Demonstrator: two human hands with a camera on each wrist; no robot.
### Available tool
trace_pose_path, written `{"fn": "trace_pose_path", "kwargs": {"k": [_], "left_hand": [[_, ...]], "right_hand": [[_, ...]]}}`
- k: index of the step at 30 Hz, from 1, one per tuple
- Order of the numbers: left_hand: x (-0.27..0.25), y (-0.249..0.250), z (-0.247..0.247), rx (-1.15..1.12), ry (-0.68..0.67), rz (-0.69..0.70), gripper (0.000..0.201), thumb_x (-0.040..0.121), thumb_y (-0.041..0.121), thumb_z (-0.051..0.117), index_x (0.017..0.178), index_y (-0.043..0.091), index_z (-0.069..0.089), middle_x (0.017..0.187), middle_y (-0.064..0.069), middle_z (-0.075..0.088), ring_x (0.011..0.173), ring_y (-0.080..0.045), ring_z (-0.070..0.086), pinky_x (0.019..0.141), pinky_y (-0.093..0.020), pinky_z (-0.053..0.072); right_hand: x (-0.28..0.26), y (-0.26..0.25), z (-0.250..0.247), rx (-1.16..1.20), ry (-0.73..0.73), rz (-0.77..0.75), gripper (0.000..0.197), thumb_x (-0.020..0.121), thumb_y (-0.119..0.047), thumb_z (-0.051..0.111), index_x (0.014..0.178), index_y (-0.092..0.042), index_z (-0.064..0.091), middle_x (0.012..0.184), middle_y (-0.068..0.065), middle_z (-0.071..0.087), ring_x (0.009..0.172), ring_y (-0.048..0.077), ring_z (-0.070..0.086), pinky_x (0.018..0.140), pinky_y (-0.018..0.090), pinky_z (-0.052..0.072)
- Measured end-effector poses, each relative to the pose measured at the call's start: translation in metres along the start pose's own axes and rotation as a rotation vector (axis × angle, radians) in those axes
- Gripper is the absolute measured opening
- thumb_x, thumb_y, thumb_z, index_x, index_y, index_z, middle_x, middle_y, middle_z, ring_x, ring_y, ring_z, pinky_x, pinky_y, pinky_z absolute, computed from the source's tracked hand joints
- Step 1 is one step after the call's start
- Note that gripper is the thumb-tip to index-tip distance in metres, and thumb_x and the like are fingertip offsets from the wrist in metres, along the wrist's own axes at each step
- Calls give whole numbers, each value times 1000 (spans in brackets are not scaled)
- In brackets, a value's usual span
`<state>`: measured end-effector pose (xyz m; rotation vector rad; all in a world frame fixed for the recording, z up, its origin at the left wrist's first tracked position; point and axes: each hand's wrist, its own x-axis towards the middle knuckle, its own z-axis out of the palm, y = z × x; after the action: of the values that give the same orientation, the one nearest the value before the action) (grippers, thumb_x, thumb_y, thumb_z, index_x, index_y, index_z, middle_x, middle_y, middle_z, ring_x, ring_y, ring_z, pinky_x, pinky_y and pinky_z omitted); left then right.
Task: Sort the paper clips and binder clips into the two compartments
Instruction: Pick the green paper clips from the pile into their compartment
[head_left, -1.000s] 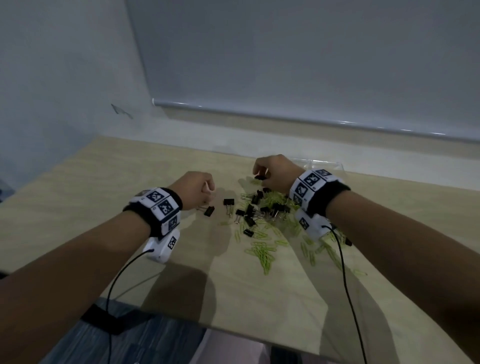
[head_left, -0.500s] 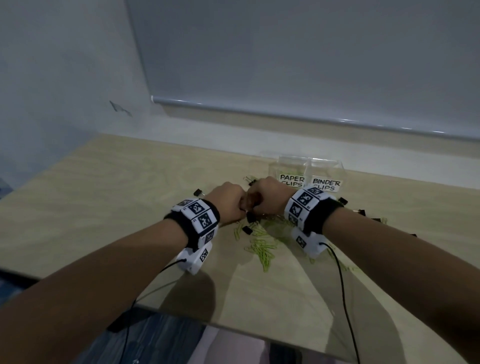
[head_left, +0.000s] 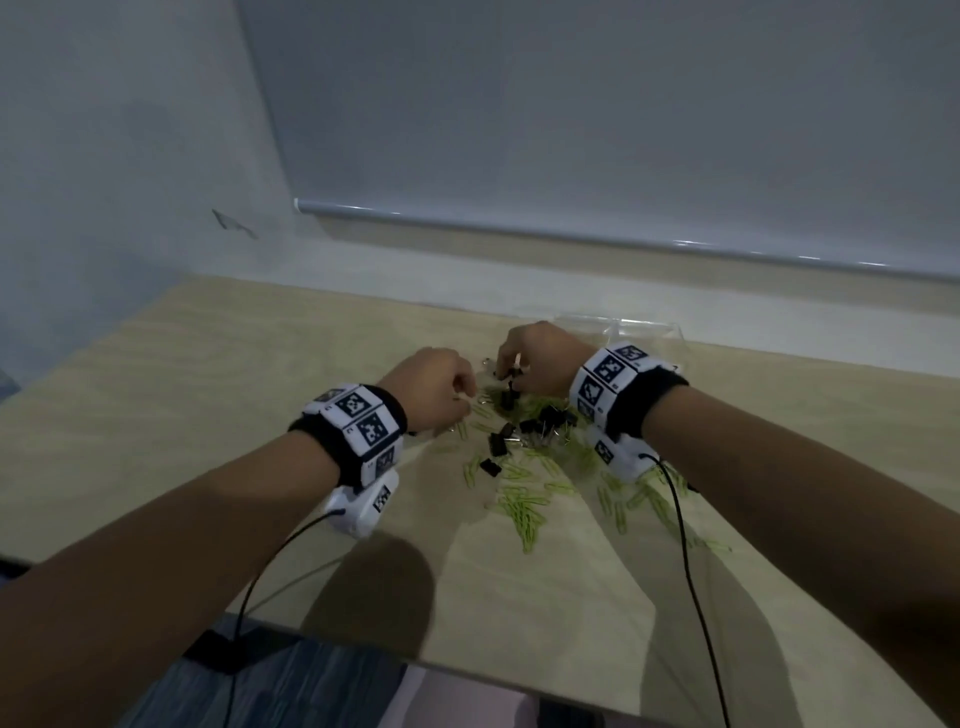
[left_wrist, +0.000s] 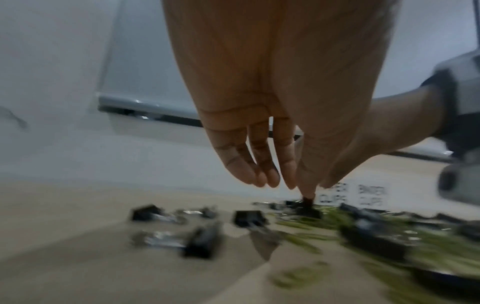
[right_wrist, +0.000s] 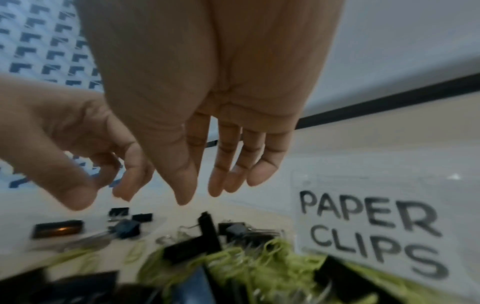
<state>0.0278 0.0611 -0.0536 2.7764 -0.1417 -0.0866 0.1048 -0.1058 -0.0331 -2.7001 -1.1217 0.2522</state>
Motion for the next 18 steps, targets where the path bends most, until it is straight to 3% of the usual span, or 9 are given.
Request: {"fn": "trace_pose_path", "kwargs": {"k": [3,6,9,12,15,18], "left_hand": [[-7,24,18,-44,-105,68,17,77,20,74,93,14,72,91,-1,69,84,-17,65,72,-25,50],[-7,33,29,18,-115,92,28,75,26,78,98,14,71,92,-3,69,84,-19,65,71,-26,50],[-8,33,31,36,-116,117,22,74,22,76,94,14,68,84,-1,64,78,-19,61,66,-27,48],[-12,29,27,-132,-115,81,19,72,18,75,85,19,60,73,8,55,69,-14,55,61,-25,44],[-10,13,13,-312,-25,-26,20,73,19,73,90,19,61,81,0,62,65,-12,56,63,-28,47],[-5,-8,-2,-197,42,-102,23,77,24,71,95,18,58,87,-3,64,69,-15,56,64,-29,47]], "right_hand": [[-11,-3,16,-7,-101,-56,16,75,-6,66,87,-15,73,87,2,69,79,19,62,71,29,51],[-16,1,28,-84,-167,-75,17,77,-10,65,93,-8,72,95,10,68,85,28,64,77,37,54],[-20,5,30,-75,-169,-89,19,77,-13,68,94,-7,72,99,12,66,87,30,63,79,39,53],[-23,8,28,-44,-163,-50,23,74,-17,74,95,-9,70,96,8,67,85,25,63,77,35,53],[-28,14,25,69,-160,-24,14,75,-16,76,87,-12,71,88,1,68,78,13,60,73,26,50],[-33,18,24,128,-132,-35,6,77,-11,74,82,-10,72,78,-4,67,74,10,61,74,24,51]]}}
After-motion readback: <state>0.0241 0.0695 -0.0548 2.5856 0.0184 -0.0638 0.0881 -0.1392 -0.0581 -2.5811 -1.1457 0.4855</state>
